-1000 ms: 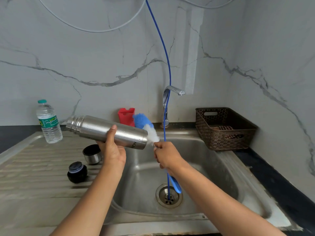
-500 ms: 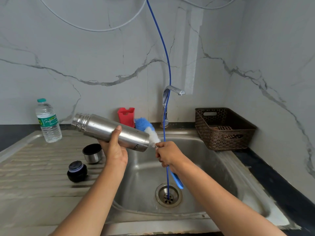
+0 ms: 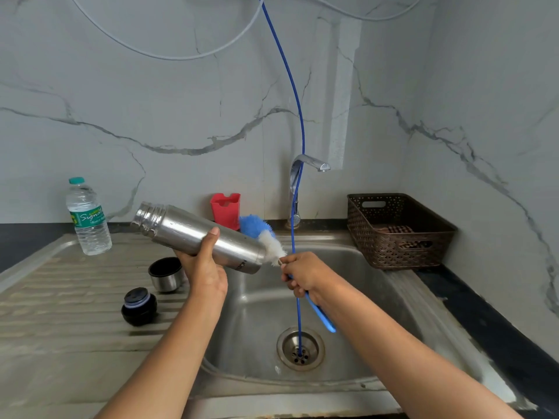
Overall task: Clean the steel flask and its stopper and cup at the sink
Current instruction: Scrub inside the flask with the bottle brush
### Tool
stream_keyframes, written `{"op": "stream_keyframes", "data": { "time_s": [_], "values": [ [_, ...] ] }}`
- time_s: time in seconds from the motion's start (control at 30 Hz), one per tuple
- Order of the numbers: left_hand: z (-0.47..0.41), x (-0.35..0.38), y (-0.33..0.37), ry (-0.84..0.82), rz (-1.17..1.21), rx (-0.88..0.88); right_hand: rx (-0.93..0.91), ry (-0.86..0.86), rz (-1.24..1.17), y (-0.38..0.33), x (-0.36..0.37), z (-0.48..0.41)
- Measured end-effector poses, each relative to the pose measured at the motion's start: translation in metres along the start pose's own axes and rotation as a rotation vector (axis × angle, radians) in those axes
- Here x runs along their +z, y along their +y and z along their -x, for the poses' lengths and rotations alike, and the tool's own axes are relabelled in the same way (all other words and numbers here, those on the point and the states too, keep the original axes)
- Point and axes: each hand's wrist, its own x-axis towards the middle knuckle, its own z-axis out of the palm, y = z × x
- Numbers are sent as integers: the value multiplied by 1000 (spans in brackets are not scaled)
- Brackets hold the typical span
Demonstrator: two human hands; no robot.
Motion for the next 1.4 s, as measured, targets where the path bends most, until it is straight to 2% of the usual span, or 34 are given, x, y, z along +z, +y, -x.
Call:
{"op": "stream_keyframes", "data": {
  "time_s": [0.27,0.43,0.77,0.87,0.97,1.17,1.4],
  "values": [
    [-6,-4,2,6,-6,50,20,-154,16,38,-12,31],
    [-7,-5,1,36,-44,62,4,-144,-74,35,-43,34],
    [-12,-5,2,112,-49,79,49,-252,-123,52,-42,49],
    [-14,-9,1,136,-34,68,35,-230,-156,49,-53,46],
    [-12,-8,-2,117,-49,46,43,-204,-113,45,-42,30],
    [-11,-11,-1,60,-132,71,90,-294,-123,50,-29,26],
    [-19,-7,12,83,-219,106,126,-362,-351,49,-69,25]
  ]
}}
